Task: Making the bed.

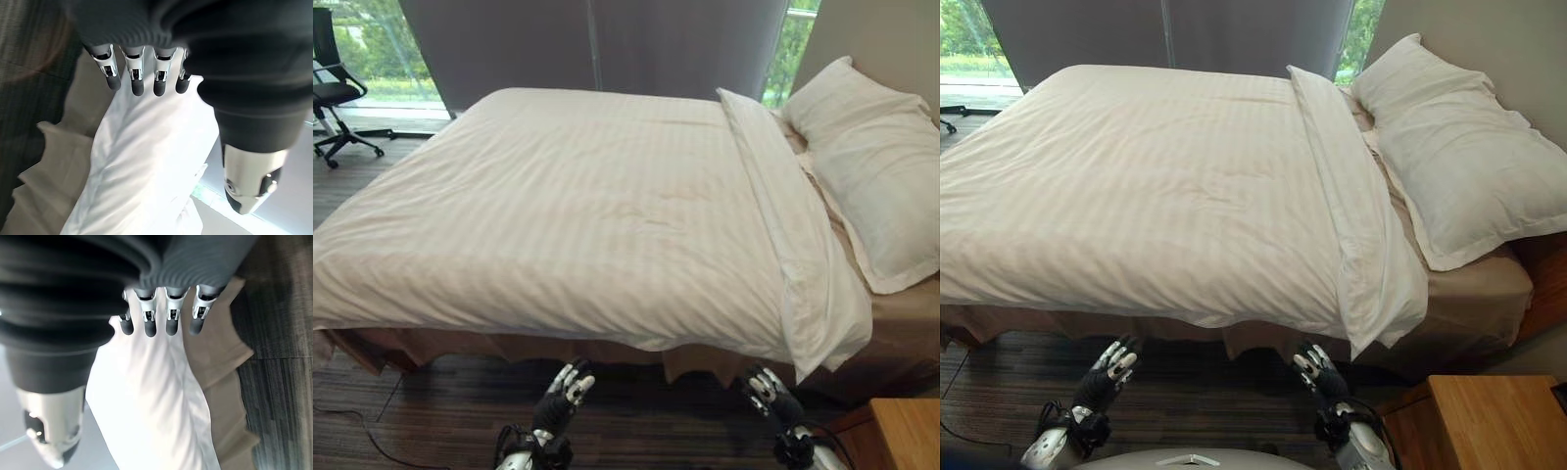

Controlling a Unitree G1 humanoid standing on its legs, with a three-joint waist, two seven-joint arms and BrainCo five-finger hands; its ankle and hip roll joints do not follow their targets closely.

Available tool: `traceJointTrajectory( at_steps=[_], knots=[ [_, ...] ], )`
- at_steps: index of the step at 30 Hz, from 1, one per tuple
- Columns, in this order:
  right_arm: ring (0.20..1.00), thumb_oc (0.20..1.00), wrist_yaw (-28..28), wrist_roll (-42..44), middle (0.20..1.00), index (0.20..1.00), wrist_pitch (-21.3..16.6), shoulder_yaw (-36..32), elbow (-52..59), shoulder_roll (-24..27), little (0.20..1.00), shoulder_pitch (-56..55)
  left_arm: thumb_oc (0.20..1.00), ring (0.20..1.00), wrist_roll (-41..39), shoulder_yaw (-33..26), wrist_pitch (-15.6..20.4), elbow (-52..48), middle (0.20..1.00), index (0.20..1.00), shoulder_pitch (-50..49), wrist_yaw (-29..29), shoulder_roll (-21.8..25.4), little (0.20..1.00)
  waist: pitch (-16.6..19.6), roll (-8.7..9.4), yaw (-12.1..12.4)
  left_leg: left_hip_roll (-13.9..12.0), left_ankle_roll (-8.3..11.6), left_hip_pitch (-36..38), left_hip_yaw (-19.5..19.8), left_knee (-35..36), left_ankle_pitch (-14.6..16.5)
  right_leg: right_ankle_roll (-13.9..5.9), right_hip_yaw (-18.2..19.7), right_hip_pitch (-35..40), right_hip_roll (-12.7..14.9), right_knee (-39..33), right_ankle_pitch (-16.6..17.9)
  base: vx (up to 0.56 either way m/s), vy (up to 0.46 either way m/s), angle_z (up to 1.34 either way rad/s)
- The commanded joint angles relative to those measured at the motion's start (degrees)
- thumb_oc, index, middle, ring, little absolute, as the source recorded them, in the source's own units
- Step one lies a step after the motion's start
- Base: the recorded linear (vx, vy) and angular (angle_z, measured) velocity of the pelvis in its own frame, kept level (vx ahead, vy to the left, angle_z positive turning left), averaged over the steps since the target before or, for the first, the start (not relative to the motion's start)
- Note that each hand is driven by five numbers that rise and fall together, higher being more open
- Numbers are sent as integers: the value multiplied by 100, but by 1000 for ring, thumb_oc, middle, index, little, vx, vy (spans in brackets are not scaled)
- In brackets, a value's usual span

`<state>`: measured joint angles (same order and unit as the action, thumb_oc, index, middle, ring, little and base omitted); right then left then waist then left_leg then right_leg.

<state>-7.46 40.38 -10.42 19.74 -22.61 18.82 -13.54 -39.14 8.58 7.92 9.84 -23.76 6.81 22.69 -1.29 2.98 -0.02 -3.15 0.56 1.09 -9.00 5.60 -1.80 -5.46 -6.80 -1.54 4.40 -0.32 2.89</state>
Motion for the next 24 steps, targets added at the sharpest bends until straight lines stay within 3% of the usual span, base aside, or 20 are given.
traceJointTrajectory(
  at_steps=[1,2,3,5,8,10,11,12,13,14,16,17,18,21,24],
  knots=[
    [1000,1000,-50,-322,1000,1000,-359,-36,574,217,1000,307,1000,1000,230,-107,473,-297,1000,1000,547,-68,295,1000,-625,-139,-1,-62,-85,137,672,-512,428,-479,739,-547,-174,1257,-170,-87,-54,77],
    [1000,1000,114,-466,1000,1000,-468,-149,616,270,1000,388,1000,1000,378,97,539,-35,1000,1000,1019,-190,308,1000,-540,-236,-78,35,-56,-235,1353,-613,250,-329,1430,-443,-424,1441,-547,-136,-92,114],
    [1000,1000,156,-439,1000,1000,-511,-182,613,244,1000,417,1000,1000,397,134,566,60,1000,1000,1172,-243,251,1000,-485,-256,-60,106,-40,-390,1657,-639,174,-228,1558,-286,-461,1426,-760,-153,-74,209],
    [1000,1000,139,-294,1000,1000,-542,-145,573,261,1000,468,1000,1000,241,58,662,119,1000,1000,1249,-306,132,1000,-440,-238,26,282,20,-603,2071,-489,-70,30,1585,56,-449,834,-1054,-206,-118,304],
    [1000,1000,60,-312,1000,1000,-551,9,564,452,1000,710,1000,1000,252,-116,789,48,1000,1000,1128,-387,13,1000,-496,-327,244,388,328,-1078,2435,-397,-615,130,1328,201,-438,266,-928,-293,-143,164],
    [1000,1000,65,-320,1000,1000,-567,-30,709,549,1000,713,1000,1000,171,-176,819,26,1000,1000,1068,-415,-54,1000,-543,-349,306,400,391,-1179,2496,-321,-761,142,1207,217,-438,191,-915,-308,-82,124],
    [1000,1000,112,-416,1000,1000,-596,-143,882,761,1000,757,1000,1000,49,-139,802,38,1000,1000,1020,-387,-178,1000,-734,-303,270,318,310,-1421,1784,-594,-712,144,791,152,-304,269,-856,-556,-42,89],
    [1000,1000,227,-418,1000,1000,-625,-303,848,774,1000,738,1000,1000,116,-162,780,188,1000,1000,960,-313,-261,1000,-756,-159,158,24,214,-1304,750,-1294,-229,129,338,3,-79,236,-688,-662,-72,124],
    [1000,1000,270,-328,1000,1000,-641,-366,826,707,1000,691,1000,1000,45,-159,772,244,1000,1000,913,-274,-338,1000,-724,-106,86,-140,217,-1145,402,-1578,-89,134,103,-8,4,142,-584,-385,-43,155],
    [1000,1000,270,-328,1000,1000,-642,-366,826,707,1000,692,1000,1000,45,-160,772,245,1000,1000,914,-273,-338,1000,-718,-109,79,-141,217,-1160,410,-1584,-94,135,96,-12,1,132,-572,-278,-13,195],
    [1000,1000,330,-111,1000,1000,-621,-392,743,480,1000,641,1000,1000,-181,-113,757,302,1000,1000,923,-285,-442,1000,-596,-91,-91,-554,323,-619,-28,-1793,128,110,-439,22,161,30,-503,-195,48,123],
    [1000,1000,329,-111,1000,1000,-621,-392,742,480,1000,643,1000,1000,-181,-114,757,302,1000,1000,925,-285,-442,1000,-591,-86,-98,-547,322,-625,-23,-1776,109,110,-446,15,166,24,-493,-49,90,75],
    [1000,1000,327,-116,1000,1000,-601,-315,690,421,1000,665,1000,1000,-174,-4,768,370,1000,1000,1003,-290,-466,1000,-519,-134,-140,-512,385,-305,-74,-1400,219,49,-607,41,191,92,-535,-11,93,83],
    [1000,1000,319,-489,1000,1000,-525,-101,653,412,1000,755,1000,1000,-54,150,722,430,1000,1000,1124,-284,-467,1000,-312,-278,-204,-283,306,39,-50,-263,179,-73,-685,16,210,184,-439,0,219,67],
    [1000,1000,344,-680,1000,1000,-539,12,803,377,1000,849,1000,1000,36,315,705,289,1000,1000,1289,-167,-321,1000,-189,-280,-213,-138,227,62,100,-62,146,-164,-638,-46,326,240,-349,3,171,46]
  ],
)
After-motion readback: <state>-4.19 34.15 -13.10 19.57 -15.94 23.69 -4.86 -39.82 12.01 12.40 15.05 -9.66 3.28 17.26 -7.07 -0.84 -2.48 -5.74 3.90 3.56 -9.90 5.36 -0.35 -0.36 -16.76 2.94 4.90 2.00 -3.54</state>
